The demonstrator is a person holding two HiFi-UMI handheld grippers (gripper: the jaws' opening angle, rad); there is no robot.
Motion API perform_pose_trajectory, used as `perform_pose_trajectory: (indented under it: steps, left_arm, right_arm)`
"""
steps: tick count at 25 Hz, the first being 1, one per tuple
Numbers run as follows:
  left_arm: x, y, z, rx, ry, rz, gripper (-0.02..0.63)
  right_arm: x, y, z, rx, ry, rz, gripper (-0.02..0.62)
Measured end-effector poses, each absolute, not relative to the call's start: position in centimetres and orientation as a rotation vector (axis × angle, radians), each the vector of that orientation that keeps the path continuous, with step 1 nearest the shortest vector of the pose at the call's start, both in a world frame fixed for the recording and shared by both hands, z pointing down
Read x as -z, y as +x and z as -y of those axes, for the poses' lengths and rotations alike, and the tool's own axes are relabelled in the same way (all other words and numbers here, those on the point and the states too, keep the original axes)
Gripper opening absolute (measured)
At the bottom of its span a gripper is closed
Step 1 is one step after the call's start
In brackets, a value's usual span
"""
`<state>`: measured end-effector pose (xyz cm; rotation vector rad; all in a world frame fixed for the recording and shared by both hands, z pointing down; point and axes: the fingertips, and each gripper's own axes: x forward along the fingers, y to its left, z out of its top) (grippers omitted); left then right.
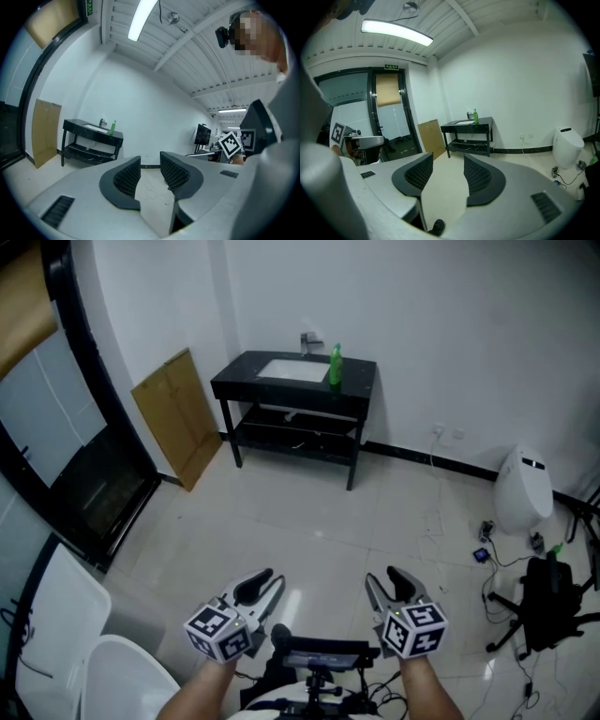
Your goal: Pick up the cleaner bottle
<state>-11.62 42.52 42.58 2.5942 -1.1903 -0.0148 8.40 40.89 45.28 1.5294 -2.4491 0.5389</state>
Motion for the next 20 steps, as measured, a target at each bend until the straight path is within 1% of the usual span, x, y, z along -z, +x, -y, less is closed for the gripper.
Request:
perform_pose_trajectory:
  steps: [11,20]
  left_arm:
    - [-42.4,-17.8,-29.0,-0.012,2.614,1.103,0.118]
    - [-41.6,-22.1,-21.0,-0.006,2.647,1.025,0.118]
  right_arm:
    - [-44.5,2.5,-28.7,-0.55,1.634,2.384,0.196]
    - [-43.6,-1.9,-21.9,-0.548,1.705,2.331,0.196]
